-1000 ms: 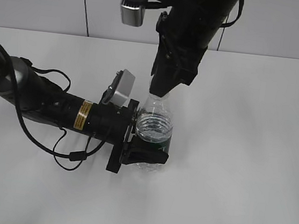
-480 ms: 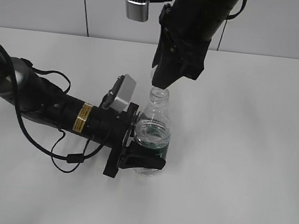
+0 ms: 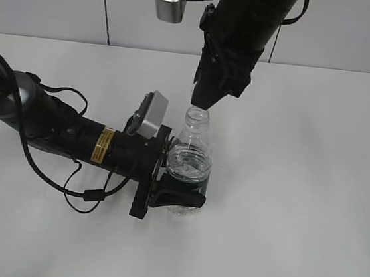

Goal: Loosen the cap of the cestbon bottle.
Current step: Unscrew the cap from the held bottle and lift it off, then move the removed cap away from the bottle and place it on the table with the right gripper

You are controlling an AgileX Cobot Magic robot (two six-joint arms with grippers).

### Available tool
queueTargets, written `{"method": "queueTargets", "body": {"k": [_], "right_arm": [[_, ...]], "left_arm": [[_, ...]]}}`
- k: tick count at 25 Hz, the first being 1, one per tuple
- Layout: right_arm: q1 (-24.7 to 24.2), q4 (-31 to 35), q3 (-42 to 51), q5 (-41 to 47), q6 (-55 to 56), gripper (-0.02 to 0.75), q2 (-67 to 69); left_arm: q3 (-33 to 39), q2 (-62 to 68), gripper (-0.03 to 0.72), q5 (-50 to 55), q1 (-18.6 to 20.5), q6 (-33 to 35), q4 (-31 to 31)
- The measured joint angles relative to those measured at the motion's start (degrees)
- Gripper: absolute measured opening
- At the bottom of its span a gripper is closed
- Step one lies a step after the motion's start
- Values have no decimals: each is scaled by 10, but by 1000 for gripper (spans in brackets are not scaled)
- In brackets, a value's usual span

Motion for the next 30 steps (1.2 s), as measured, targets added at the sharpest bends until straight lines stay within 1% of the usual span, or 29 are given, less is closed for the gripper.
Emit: {"method": "queueTargets", "body": {"k": [4, 6, 10, 14, 18, 21, 25, 30], "right_arm": [[-5, -37, 0, -1, 55, 290, 0], [-14, -44, 0, -1, 83, 290, 0], [-53, -46, 0, -1, 133, 290, 0], [-113, -34, 0, -1, 208, 290, 0], [-179, 10, 5, -19, 261, 288, 0], [-216, 20, 20, -37, 304, 286, 0], [-247, 22, 55, -69, 349, 286, 0], [-260, 20, 115, -128, 402, 286, 0]], "left_arm": [[0, 0, 400, 0, 0, 1, -1], [0, 0, 400, 1, 0, 1, -1], [0, 0, 400, 1, 0, 1, -1], [0, 0, 400, 3, -1, 1, -8], [0, 0, 400, 9, -1, 1, -24], [0, 0, 400, 13, -1, 1, -38], [0, 0, 400, 18, -1, 4, -69], [0, 0, 400, 18, -1, 14, -96]]}}
